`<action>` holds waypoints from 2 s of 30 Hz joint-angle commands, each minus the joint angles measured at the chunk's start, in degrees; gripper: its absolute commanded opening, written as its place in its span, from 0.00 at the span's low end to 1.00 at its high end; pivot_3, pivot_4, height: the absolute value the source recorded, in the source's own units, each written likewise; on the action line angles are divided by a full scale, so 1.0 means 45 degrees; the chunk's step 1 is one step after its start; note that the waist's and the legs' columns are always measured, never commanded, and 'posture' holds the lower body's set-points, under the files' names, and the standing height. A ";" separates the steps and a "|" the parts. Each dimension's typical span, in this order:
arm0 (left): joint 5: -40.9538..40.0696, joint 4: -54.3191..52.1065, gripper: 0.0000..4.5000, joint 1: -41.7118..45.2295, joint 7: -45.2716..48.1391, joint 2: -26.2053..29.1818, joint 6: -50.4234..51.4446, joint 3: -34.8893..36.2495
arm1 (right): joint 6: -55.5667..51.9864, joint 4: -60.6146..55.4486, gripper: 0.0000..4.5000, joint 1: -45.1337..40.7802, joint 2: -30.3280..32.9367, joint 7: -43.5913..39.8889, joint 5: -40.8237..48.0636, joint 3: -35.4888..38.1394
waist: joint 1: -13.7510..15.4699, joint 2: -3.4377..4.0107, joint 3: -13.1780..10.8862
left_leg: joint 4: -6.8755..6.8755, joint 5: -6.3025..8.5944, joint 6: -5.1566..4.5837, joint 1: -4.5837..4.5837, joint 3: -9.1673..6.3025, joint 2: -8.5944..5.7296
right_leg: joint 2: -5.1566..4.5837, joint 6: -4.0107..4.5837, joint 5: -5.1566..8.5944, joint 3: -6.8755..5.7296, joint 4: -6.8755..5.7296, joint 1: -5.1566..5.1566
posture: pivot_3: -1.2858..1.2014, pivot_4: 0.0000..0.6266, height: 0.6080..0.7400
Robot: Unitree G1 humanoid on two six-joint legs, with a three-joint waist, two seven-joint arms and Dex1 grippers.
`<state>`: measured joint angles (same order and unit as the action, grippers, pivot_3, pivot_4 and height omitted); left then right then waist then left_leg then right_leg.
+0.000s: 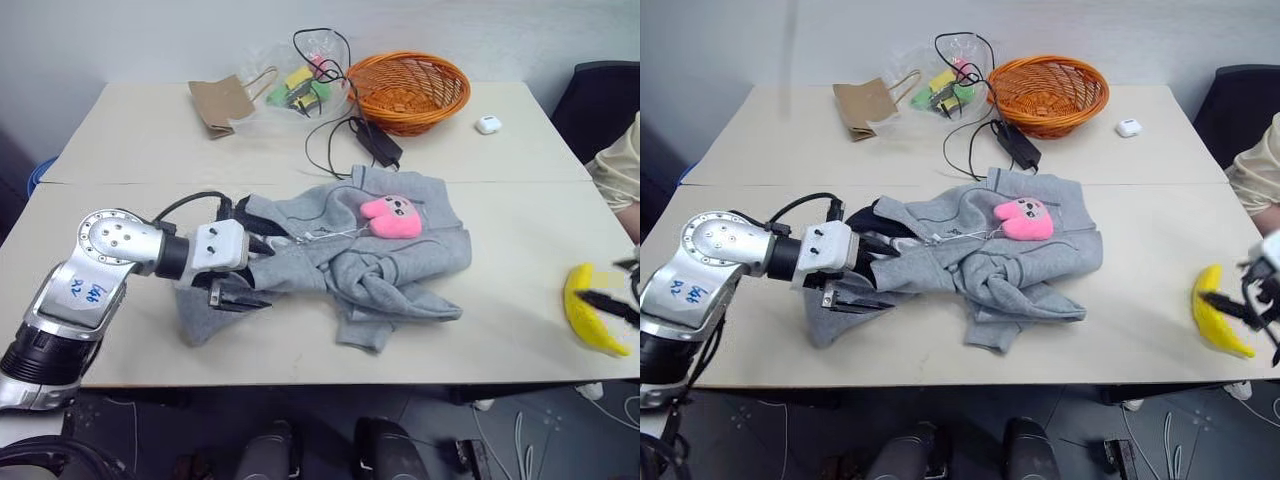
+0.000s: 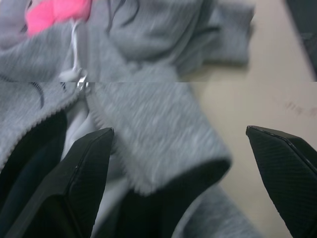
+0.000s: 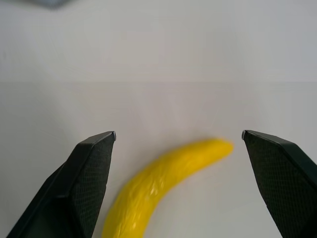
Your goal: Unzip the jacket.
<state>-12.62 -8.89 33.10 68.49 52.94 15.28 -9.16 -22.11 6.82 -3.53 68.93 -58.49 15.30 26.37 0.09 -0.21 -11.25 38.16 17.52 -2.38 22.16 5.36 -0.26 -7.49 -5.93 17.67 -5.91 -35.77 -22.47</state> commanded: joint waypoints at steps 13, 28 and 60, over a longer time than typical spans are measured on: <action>0.3480 0.2049 1.00 0.1500 -0.0558 -0.1619 -0.3328 -0.1685 | 0.7199 0.2216 0.97 -0.6470 -0.3357 -0.0335 -0.5127 -0.8242 | -0.0020 -0.0010 -0.0009 | 0.0079 -0.0001 -0.0023 0.0050 0.0003 -0.0018 | 0.0007 -0.0007 -0.0004 -0.0053 -0.0055 -0.0015 | 0.52 0.24 1.00; 0.2957 0.1856 0.04 -0.0102 0.0628 -0.0080 -0.3636 -0.0743 | 0.7706 0.3323 0.07 -0.6873 -0.3116 -0.2776 -0.3763 -0.7935 | -0.0021 -0.0013 -0.0010 | 0.0095 0.0002 -0.0030 0.0054 -0.0015 -0.0006 | -0.0006 -0.0010 -0.0006 -0.0061 -0.0066 0.0000 | 0.52 0.24 1.00; -0.2342 0.0618 0.59 -0.1624 0.3744 0.3310 0.0841 0.2823 | 0.2033 -0.5385 0.72 0.2137 -0.0342 -0.2958 0.0432 0.0015 | 0.0005 0.0004 -0.0020 | 0.0185 0.0088 -0.0060 0.0059 -0.0016 0.0013 | -0.0015 -0.0014 -0.0007 -0.0003 -0.0040 0.0018 | 0.52 0.24 1.00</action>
<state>-19.79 -4.29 24.20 84.17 66.32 16.02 0.33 -11.43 -14.91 6.24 65.88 -71.16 14.91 22.30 0.11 -0.19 -11.34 38.99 17.92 -2.65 22.43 5.28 -0.20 -7.56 -5.99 17.63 -5.90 -35.95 -22.40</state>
